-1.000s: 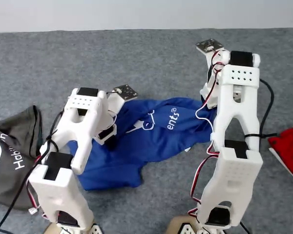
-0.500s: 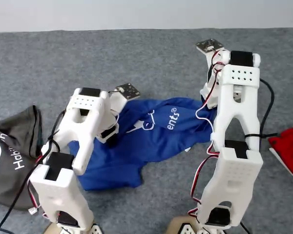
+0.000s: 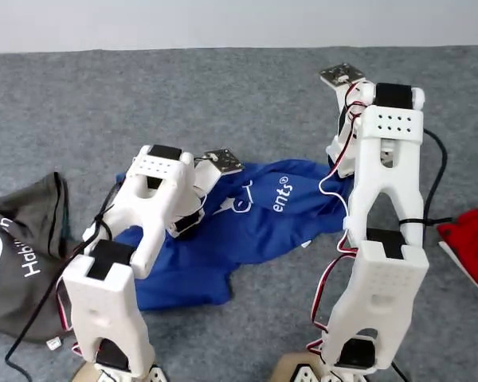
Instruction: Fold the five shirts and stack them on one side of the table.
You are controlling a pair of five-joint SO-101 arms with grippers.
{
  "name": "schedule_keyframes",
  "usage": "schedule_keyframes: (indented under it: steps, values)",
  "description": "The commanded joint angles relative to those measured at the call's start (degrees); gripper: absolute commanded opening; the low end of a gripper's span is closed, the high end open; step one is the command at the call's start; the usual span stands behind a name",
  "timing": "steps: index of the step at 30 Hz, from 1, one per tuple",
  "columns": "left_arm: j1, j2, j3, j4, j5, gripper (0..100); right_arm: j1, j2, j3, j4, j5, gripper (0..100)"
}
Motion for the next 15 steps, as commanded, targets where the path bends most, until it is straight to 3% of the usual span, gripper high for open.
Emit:
schedule_keyframes:
  steps: [1,8,15]
  values:
    - [0.1,-4.9,-2.5,3.4,0.1,1,0.4,-7.3,-0.4,2.5,0.4,1.1]
    - [0.2,-18.5,-6.5,9.0,0.1,1,0.7,-16.0,-0.4,2.4,2.6,1.1]
    - [-0.4,-30.8,-14.6,15.7,5.1,1,0.8,-25.6,-0.4,2.4,5.9,1.1]
